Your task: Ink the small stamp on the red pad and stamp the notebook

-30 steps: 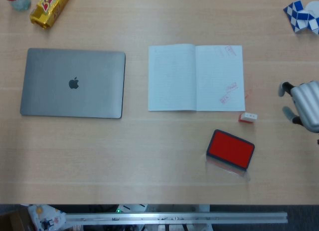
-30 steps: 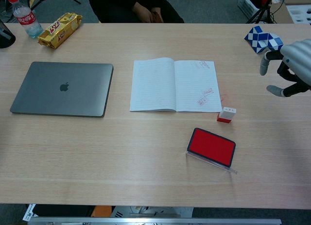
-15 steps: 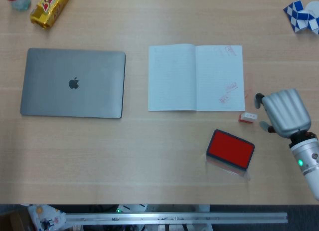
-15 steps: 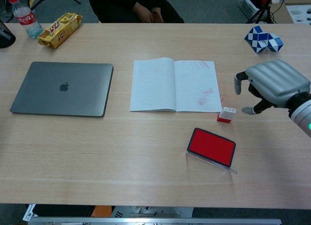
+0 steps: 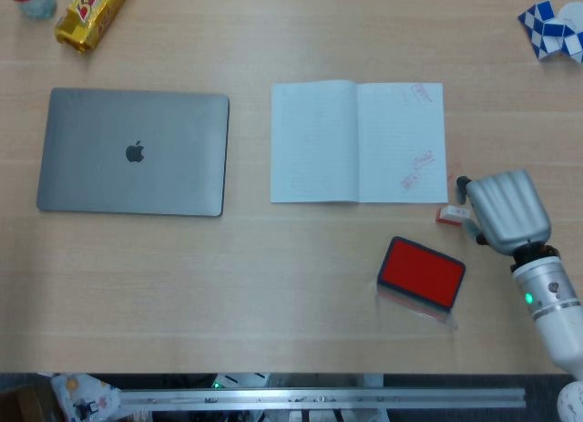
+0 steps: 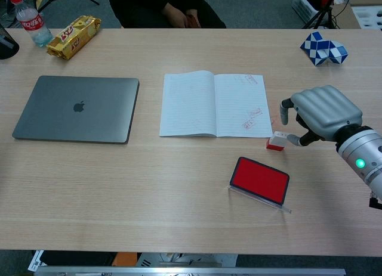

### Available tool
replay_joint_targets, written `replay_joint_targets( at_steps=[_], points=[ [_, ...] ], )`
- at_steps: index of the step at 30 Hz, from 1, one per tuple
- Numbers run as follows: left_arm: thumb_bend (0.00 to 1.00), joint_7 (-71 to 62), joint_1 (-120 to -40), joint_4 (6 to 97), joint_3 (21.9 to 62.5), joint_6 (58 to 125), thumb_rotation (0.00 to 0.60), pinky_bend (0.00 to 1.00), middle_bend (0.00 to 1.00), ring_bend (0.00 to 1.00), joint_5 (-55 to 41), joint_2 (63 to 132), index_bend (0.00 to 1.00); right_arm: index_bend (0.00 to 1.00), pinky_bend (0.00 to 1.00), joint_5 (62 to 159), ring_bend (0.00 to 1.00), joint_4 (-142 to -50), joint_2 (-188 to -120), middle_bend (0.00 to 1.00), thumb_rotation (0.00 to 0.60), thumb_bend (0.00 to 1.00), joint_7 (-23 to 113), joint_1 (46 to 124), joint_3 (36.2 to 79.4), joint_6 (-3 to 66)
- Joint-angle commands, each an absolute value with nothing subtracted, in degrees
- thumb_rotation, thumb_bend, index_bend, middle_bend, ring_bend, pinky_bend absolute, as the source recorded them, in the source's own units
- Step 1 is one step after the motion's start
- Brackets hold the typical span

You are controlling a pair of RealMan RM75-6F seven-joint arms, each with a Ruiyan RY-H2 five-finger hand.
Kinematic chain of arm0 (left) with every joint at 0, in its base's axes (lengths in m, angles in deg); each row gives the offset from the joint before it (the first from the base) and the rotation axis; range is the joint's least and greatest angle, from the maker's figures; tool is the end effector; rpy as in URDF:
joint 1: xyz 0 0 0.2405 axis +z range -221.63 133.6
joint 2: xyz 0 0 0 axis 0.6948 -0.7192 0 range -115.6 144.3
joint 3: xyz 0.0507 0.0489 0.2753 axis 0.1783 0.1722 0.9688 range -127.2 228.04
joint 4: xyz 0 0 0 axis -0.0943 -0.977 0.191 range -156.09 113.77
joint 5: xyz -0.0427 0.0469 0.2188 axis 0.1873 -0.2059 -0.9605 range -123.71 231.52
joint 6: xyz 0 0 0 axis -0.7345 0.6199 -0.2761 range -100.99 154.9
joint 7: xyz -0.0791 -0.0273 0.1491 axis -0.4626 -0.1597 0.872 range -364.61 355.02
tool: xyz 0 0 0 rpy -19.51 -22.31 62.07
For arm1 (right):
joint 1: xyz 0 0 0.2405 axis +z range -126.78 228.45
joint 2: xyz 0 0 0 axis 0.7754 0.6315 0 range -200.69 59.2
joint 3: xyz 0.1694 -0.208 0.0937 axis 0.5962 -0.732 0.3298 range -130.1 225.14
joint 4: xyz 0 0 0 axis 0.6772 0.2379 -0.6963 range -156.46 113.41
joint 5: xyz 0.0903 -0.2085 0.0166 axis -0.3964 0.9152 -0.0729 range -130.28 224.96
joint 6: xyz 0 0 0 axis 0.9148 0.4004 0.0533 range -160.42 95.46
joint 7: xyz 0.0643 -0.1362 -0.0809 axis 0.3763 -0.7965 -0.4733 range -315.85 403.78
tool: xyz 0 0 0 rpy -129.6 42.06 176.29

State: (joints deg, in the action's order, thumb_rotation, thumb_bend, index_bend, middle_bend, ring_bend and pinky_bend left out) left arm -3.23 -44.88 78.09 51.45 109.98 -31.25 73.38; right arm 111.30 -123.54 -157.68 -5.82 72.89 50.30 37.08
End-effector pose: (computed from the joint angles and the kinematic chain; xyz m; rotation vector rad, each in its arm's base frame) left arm -0.3479 0.1699 0.1585 -1.3871 -1.0331 -0.7828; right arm -0.2262 -0.2622 -0.0320 1.8036 -0.8454 0.5737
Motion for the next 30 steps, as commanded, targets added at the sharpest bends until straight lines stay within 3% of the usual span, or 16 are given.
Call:
replay_joint_targets(
  at_steps=[1,30],
  points=[
    [0.27,-3.2,-45.0,78.0,51.6,109.7,0.600,0.04,0.03,0.03,-31.2,73.4,0.04,0.53,1.00,110.5,1.00,-122.7,-158.4,1.00,0.600,0.21,-6.0,73.1,50.1,37.3],
    [0.27,-6.3,-45.9,77.3,52.2,107.5,0.600,0.04,0.03,0.03,-30.7,72.0,0.04,0.53,1.00,105.9,1.00,-114.5,-167.1,1.00,0.600,0.21,-9.8,75.2,50.6,39.9]
  ],
)
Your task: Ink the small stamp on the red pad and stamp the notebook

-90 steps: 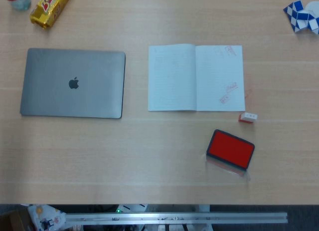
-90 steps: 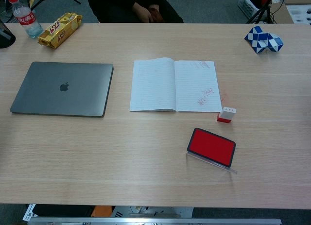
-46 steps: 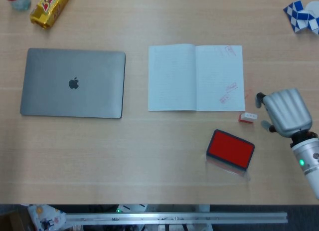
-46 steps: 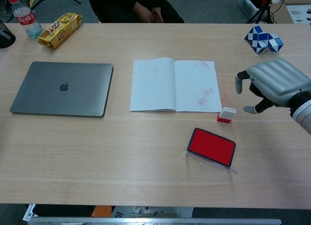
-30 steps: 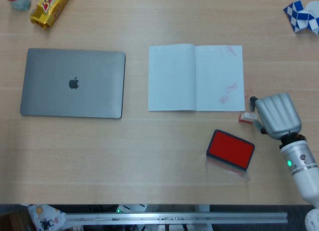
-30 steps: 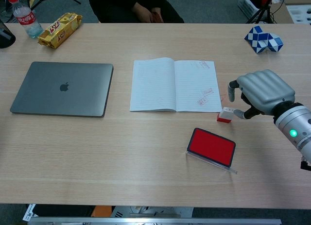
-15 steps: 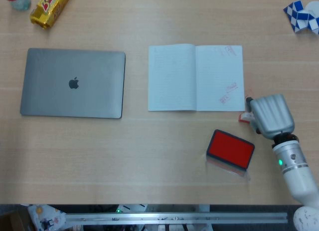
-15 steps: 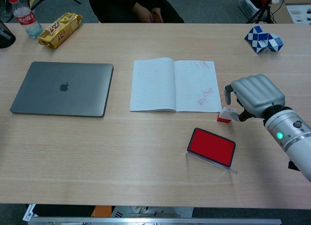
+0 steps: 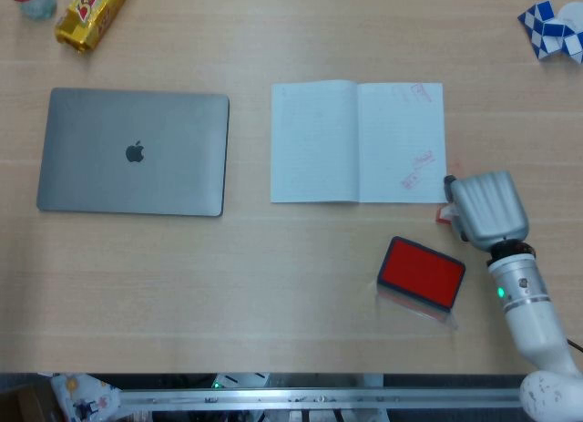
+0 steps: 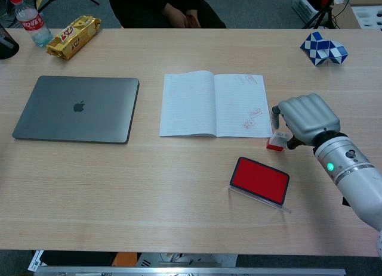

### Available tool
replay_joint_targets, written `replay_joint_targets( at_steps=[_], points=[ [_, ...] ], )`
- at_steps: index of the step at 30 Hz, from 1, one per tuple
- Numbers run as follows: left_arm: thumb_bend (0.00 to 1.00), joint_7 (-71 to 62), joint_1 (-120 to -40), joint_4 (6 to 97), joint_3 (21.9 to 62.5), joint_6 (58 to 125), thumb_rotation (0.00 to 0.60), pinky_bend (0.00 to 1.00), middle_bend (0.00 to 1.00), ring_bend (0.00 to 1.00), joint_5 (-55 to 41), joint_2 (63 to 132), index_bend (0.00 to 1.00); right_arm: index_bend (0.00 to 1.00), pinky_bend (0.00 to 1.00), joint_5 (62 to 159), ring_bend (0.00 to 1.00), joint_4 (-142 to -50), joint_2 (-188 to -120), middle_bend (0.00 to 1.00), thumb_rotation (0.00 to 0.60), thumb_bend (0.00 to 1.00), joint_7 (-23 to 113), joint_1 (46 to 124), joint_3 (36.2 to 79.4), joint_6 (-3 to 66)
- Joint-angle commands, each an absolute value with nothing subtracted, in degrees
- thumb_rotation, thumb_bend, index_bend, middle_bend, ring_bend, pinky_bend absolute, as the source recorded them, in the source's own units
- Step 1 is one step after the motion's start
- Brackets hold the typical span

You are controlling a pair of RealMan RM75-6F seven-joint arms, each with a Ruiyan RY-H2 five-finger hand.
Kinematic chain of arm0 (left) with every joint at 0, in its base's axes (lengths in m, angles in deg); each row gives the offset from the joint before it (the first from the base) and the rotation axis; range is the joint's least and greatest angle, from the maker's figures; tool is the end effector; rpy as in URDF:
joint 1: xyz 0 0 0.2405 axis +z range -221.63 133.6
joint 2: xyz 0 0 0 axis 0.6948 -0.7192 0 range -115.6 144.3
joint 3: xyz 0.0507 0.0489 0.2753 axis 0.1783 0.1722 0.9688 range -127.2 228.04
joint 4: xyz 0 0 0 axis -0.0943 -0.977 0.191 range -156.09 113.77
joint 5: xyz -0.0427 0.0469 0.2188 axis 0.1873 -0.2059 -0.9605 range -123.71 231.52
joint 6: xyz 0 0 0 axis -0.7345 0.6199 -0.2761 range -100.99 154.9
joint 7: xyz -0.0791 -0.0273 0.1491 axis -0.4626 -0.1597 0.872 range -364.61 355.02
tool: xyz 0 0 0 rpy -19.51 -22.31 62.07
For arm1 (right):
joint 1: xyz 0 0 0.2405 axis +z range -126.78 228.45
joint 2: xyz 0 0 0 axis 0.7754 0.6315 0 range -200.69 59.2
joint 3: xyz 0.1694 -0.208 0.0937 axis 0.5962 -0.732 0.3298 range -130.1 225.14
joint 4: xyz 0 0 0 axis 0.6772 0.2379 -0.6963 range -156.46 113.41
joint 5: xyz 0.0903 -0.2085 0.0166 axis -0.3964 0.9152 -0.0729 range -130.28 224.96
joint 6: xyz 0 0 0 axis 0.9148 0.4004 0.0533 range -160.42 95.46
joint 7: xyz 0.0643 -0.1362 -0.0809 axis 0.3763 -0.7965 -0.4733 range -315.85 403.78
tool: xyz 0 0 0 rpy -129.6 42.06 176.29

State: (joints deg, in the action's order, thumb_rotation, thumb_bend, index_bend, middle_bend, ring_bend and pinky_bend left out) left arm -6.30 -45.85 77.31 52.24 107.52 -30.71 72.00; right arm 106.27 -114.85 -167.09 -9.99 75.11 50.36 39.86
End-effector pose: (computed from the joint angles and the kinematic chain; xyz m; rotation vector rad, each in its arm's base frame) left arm -0.3556 0.1712 0.1606 -1.4029 -1.0811 -0.7634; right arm -0.2278 -0.2710 -0.0735 1.7689 -0.8239 0.5000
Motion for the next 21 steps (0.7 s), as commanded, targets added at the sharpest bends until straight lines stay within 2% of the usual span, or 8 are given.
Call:
replay_joint_targets(
  at_steps=[1,21],
  points=[
    [0.27,-6.3,-45.9,77.4,52.2,107.5,0.600,0.04,0.03,0.03,-30.7,71.9,0.04,0.53,1.00,105.5,1.00,-114.4,-167.1,1.00,0.600,0.21,-9.7,75.2,50.7,39.8],
    [0.27,-6.5,-45.7,77.8,52.3,107.6,0.600,0.04,0.03,0.03,-30.0,71.2,0.04,0.54,1.00,103.0,1.00,-113.9,-167.9,1.00,0.600,0.21,-9.1,76.9,50.7,38.0]
  ],
)
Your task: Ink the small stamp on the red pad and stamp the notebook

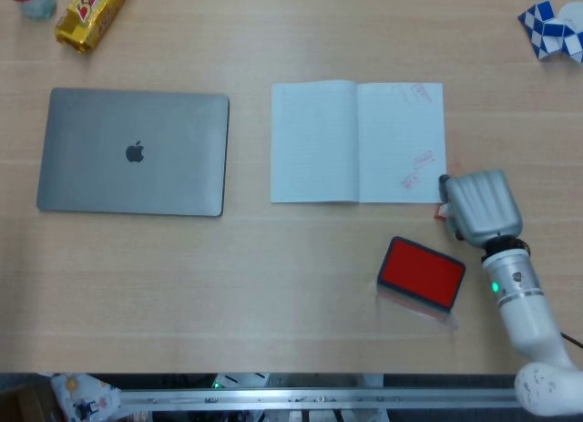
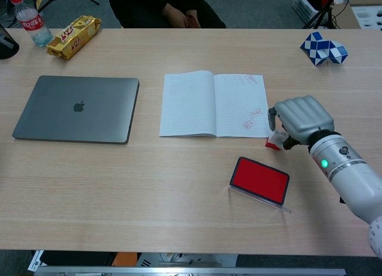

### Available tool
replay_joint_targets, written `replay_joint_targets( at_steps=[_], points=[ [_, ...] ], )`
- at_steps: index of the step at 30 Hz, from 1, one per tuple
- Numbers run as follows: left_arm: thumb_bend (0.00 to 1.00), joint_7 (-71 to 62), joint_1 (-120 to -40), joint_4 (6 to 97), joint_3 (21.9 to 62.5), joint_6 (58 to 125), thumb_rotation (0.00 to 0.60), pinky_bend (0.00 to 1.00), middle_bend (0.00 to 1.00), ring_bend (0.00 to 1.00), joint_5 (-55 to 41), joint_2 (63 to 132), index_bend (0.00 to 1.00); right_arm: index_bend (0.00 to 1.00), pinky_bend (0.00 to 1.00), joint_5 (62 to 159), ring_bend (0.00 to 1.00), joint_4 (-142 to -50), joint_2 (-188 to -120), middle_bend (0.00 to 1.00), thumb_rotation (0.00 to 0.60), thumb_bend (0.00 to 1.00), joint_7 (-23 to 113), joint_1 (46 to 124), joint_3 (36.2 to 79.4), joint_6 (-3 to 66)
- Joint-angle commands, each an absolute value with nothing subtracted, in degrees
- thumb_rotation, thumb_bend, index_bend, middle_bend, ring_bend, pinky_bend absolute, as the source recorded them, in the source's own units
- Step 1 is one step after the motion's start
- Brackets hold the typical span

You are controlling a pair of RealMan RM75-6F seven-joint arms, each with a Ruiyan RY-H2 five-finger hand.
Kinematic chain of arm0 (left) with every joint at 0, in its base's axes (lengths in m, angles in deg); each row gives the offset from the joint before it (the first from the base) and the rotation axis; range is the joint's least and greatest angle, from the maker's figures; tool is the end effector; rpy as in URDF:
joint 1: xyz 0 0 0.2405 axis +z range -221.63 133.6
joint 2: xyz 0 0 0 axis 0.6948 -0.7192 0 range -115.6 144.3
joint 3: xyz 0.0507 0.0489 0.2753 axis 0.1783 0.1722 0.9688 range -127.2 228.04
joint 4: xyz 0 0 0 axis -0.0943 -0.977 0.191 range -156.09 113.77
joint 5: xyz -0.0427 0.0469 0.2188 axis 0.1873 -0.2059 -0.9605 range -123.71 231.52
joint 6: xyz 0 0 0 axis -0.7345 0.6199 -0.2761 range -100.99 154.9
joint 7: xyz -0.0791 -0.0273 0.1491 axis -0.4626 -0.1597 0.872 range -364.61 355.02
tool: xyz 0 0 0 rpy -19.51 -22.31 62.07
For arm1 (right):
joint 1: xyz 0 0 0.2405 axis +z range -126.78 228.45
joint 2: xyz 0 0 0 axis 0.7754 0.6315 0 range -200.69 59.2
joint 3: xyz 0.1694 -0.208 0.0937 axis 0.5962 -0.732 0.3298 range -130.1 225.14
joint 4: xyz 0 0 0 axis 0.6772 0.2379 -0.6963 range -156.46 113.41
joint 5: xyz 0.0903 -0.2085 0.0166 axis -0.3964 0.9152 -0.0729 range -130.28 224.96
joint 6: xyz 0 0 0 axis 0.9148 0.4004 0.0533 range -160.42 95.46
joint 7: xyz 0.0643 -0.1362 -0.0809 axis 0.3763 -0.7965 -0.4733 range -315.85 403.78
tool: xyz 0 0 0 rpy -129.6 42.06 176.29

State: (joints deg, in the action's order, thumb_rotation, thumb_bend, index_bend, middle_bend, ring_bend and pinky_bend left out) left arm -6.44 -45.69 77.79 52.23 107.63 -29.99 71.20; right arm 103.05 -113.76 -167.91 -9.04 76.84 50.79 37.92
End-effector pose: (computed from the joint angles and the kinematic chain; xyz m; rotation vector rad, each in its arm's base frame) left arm -0.3570 0.1701 0.1659 -1.3884 -1.0831 -0.7540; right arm -0.2274 -0.2770 -0.0831 1.7834 -0.8720 0.4872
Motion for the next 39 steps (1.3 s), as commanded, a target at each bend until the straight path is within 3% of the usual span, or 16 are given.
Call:
replay_joint_targets(
  at_steps=[1,16,39],
  points=[
    [0.27,-6.5,-45.6,77.8,52.3,107.6,0.600,0.04,0.03,0.03,-30.0,71.2,0.04,0.54,1.00,102.9,1.00,-114.0,-167.9,1.00,0.600,0.22,-9.2,76.8,50.6,38.1],
    [0.27,-6.5,-45.4,77.8,52.4,107.8,0.600,0.04,0.03,0.03,-29.9,71.0,0.04,0.54,1.00,103.3,1.00,-115.7,-167.4,1.00,0.600,0.22,-8.6,77.1,48.7,37.7],
    [0.27,-6.5,-45.7,77.8,52.3,107.4,0.600,0.04,0.03,0.03,-29.7,70.9,0.04,0.55,1.00,102.2,1.00,-114.5,-167.3,1.00,0.600,0.22,-7.5,77.5,49.3,38.1]
  ],
)
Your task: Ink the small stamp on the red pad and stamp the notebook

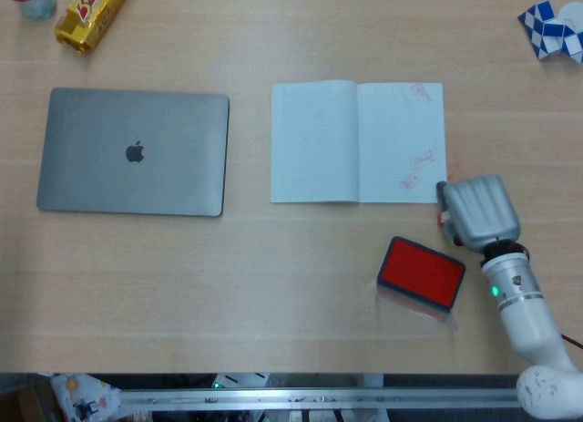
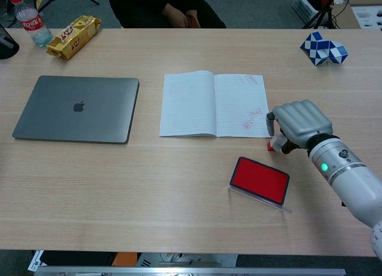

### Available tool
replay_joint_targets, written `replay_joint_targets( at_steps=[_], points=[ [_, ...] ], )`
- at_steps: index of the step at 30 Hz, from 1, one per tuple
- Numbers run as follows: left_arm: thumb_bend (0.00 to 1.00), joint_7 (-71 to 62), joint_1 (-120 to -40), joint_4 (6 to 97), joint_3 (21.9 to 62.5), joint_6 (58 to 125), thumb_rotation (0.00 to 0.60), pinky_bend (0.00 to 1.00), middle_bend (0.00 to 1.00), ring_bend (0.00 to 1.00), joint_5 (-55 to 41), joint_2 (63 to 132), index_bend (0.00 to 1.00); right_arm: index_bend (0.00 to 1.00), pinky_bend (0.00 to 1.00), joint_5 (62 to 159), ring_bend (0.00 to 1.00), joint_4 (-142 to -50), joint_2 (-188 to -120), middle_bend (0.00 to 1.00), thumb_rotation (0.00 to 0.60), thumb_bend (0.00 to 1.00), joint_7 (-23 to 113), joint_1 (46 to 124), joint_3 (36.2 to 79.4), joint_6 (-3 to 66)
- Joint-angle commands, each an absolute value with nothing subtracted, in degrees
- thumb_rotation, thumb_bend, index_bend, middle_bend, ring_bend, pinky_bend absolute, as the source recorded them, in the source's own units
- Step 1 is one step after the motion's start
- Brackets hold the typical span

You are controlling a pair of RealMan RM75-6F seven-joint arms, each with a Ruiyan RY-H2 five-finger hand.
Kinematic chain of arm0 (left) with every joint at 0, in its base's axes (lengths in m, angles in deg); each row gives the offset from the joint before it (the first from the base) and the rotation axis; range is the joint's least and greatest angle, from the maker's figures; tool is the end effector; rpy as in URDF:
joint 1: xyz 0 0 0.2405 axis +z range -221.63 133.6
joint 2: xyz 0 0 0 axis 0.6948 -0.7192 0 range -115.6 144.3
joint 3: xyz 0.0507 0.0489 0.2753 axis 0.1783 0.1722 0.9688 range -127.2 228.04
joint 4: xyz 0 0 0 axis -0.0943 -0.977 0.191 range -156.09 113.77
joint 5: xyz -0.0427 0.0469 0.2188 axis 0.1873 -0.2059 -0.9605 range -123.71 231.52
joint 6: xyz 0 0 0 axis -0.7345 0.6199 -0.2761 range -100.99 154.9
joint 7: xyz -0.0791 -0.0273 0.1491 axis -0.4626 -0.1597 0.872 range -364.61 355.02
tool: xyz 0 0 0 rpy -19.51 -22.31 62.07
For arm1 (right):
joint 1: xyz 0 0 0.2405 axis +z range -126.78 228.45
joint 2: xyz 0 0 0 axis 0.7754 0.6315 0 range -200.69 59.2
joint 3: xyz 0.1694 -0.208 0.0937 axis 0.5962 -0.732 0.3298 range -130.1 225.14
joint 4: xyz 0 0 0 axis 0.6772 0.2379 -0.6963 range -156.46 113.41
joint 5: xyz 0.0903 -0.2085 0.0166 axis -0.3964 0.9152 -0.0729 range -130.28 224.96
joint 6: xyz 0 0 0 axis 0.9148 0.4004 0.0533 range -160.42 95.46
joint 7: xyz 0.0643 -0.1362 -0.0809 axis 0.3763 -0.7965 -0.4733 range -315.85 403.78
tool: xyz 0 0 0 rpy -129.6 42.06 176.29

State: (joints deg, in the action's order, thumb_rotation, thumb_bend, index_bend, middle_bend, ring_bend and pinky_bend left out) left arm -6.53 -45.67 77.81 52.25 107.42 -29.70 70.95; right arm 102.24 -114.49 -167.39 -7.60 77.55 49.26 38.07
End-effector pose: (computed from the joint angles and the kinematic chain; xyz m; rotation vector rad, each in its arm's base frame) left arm -0.3583 0.1697 0.1671 -1.3856 -1.0862 -0.7467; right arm -0.2285 -0.2724 -0.0845 1.7989 -0.8972 0.4866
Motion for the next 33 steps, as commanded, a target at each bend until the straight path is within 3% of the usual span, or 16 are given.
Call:
replay_joint_targets(
  at_steps=[1,33],
  points=[
    [0.27,-6.5,-45.7,77.8,52.3,107.4,0.600,0.04,0.03,0.03,-29.7,70.9,0.04,0.55,1.00,102.1,1.00,-114.5,-167.3,1.00,0.600,0.22,-7.5,77.5,49.2,38.1],
    [0.27,-5.9,-45.9,78.4,52.4,107.0,0.600,0.04,0.03,0.03,-29.6,70.8,0.04,0.58,1.00,100.9,1.00,-113.7,-167.4,1.00,0.600,0.23,-7.1,77.2,48.6,38.2]
  ],
)
